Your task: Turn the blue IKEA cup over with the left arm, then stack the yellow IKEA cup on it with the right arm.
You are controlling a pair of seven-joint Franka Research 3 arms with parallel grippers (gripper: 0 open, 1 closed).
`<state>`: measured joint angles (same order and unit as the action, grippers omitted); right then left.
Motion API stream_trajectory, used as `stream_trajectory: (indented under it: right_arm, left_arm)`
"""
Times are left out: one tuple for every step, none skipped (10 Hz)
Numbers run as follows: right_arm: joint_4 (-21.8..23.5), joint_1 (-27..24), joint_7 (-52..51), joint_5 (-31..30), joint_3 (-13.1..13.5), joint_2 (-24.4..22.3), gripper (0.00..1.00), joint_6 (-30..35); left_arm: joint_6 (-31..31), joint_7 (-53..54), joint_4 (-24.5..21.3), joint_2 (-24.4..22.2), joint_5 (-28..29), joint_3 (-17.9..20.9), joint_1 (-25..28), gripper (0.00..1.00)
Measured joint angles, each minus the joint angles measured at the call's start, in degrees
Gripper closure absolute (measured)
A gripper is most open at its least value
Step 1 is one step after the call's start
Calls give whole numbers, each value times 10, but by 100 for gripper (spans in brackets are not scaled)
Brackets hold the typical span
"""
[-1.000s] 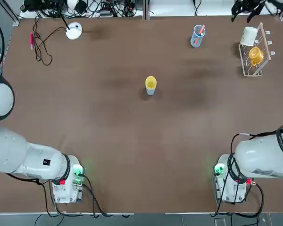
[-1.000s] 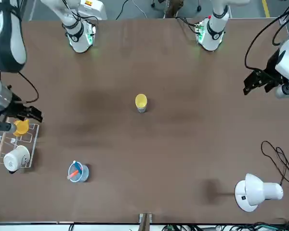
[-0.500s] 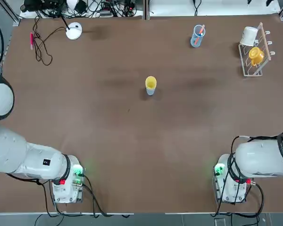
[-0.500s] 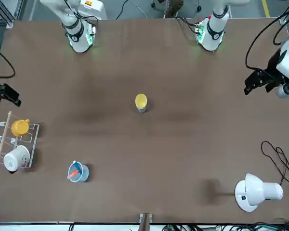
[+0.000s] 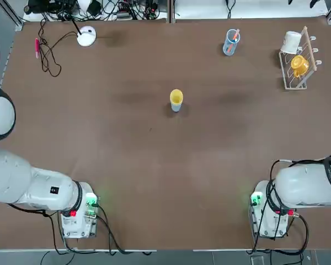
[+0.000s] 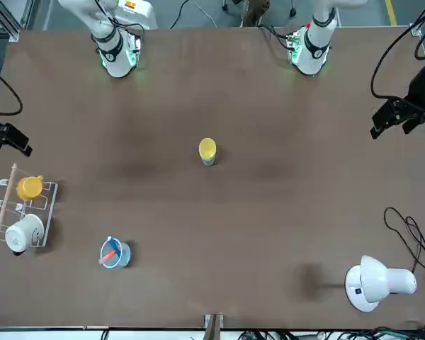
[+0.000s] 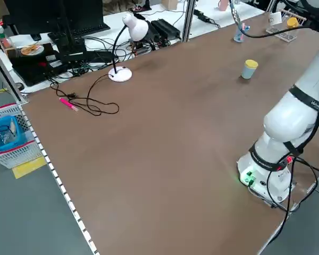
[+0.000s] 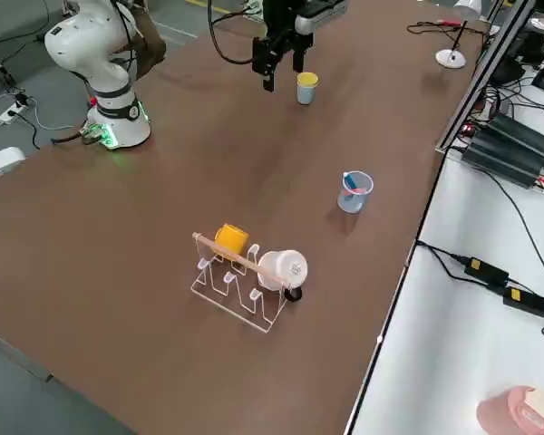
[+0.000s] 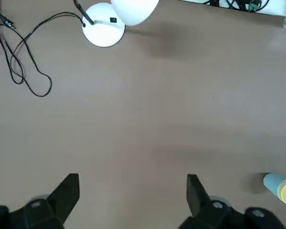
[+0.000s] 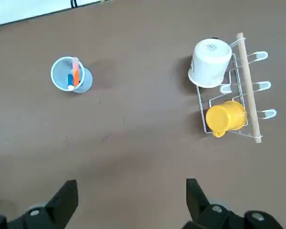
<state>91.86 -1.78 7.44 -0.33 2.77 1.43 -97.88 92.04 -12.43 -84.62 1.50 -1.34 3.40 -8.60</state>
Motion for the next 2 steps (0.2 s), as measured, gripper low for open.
stream_trajectory:
  right_arm:
    - [0, 1, -8, 0, -2, 0, 0, 3]
    - [1, 1, -20, 0, -3, 1, 0, 6]
  left_arm:
    - [0, 0, 0, 0, 0, 0, 0, 1]
    - [0, 0, 0, 0, 0, 0, 0, 1]
